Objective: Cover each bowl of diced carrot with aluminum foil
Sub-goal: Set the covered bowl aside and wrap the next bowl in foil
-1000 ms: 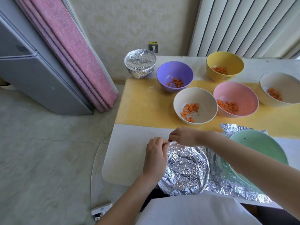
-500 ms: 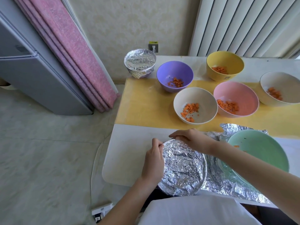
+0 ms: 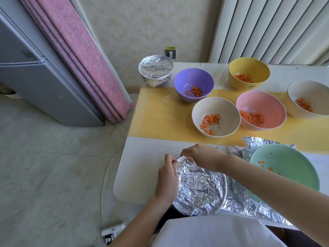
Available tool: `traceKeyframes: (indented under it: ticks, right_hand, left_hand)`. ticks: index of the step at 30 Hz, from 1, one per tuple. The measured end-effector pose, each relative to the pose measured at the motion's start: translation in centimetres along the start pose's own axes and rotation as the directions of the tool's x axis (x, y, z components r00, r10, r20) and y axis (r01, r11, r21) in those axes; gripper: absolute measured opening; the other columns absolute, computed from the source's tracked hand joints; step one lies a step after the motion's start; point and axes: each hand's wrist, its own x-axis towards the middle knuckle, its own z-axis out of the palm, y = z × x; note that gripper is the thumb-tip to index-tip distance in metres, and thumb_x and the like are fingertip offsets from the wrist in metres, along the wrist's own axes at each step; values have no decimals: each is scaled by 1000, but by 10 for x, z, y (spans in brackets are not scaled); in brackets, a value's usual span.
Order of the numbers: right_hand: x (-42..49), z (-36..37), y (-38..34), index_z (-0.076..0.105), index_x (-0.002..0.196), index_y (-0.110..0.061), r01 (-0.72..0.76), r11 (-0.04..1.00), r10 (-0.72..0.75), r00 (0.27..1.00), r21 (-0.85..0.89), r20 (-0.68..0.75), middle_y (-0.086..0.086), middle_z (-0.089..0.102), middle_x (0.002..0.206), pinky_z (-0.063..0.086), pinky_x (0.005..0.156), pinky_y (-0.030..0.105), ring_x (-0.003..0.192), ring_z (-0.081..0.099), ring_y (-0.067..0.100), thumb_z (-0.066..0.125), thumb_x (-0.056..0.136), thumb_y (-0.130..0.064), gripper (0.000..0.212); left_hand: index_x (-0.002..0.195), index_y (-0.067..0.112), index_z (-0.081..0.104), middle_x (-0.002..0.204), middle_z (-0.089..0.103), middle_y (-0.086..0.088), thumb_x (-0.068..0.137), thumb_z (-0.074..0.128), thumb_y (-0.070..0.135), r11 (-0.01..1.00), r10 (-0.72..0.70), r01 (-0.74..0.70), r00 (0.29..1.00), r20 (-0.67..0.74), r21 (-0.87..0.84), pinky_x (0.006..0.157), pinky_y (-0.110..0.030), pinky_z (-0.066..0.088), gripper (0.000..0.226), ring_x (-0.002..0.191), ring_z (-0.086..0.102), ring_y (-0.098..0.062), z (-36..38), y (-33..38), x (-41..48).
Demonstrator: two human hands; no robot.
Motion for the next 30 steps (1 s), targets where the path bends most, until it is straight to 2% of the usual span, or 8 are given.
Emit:
traceKeyframes:
  ticks: [5, 8, 10, 16, 18, 21, 25, 30]
  right_hand:
    - [-1, 6, 4, 58, 121, -20, 5, 996, 2, 997, 90, -80, 3, 66, 106, 43, 78, 31, 96, 60, 21, 43, 97, -12, 30]
    - [-5, 6, 9, 49, 132, -18, -89, 980, 109, 988, 179, -110, 0, 53, 132, 34, 100, 27, 123, 47, 16, 40, 100, -26, 35]
    - [-9, 9, 12, 41, 138, -16, -179, 958, 200, 977, 223, -76, 2, 47, 140, 31, 103, 27, 128, 43, 18, 37, 100, -32, 41]
    - [-15, 14, 13, 50, 132, -14, -225, 903, 232, 972, 366, 24, 1, 59, 126, 32, 82, 17, 110, 53, 13, 34, 102, -28, 37]
    - [-16, 15, 12, 54, 128, -15, -209, 897, 229, 973, 388, -5, -2, 65, 108, 33, 74, 18, 95, 56, 11, 34, 102, -23, 34]
    - [-16, 14, 12, 59, 122, -16, -167, 899, 209, 976, 405, -62, -18, 57, 79, 35, 64, 14, 72, 53, 0, 38, 100, -14, 31]
    - [-17, 13, 13, 60, 122, -19, -108, 941, 153, 981, 321, -116, -3, 69, 105, 43, 79, 25, 95, 62, 16, 40, 99, -13, 31]
    - [-15, 17, 1, 53, 130, -19, -151, 963, 188, 970, 223, -153, 4, 66, 115, 46, 80, 30, 100, 61, 22, 39, 94, -1, 43]
  left_hand:
    - [87, 11, 39, 56, 36, 7, 98, 42, 12, 999, 28, -28, 999, -21, 16, 45, -24, 23, 11, 46, 32, -11, -1, -1, -2]
    - [86, 12, 38, 56, 36, 7, 98, 41, 12, 1000, 15, -14, 999, -48, 14, 45, -24, 22, 13, 46, 33, -13, -2, -4, -4]
    - [85, 13, 37, 57, 37, 8, 98, 41, 11, 1000, -11, 11, 998, -65, -3, 45, -23, 23, 14, 47, 35, -11, -3, -6, -6]
    - [86, 13, 40, 59, 43, 5, 98, 40, 15, 998, -66, 64, 997, -44, -28, 49, -29, 26, 12, 50, 38, -10, -7, -10, -7]
    - [91, 13, 43, 73, 55, 1, 98, 41, 19, 1000, -22, 22, 1000, -6, -1, 59, -35, 36, 10, 65, 49, -15, -11, -8, -2]
    - [97, 13, 54, 84, 57, 5, 98, 41, 19, 994, 91, -92, 996, 18, 55, 67, -28, 38, 14, 77, 51, -10, -14, -2, 10]
    - [91, 7, 59, 52, 34, 14, 99, 42, 15, 989, 106, -107, 994, 15, 98, 50, -24, 20, 21, 44, 36, -5, -13, 5, 15]
    - [92, 6, 60, 51, 32, 16, 98, 44, 13, 987, 113, -113, 994, 11, 115, 48, -22, 23, 18, 41, 35, -4, -13, 7, 14]
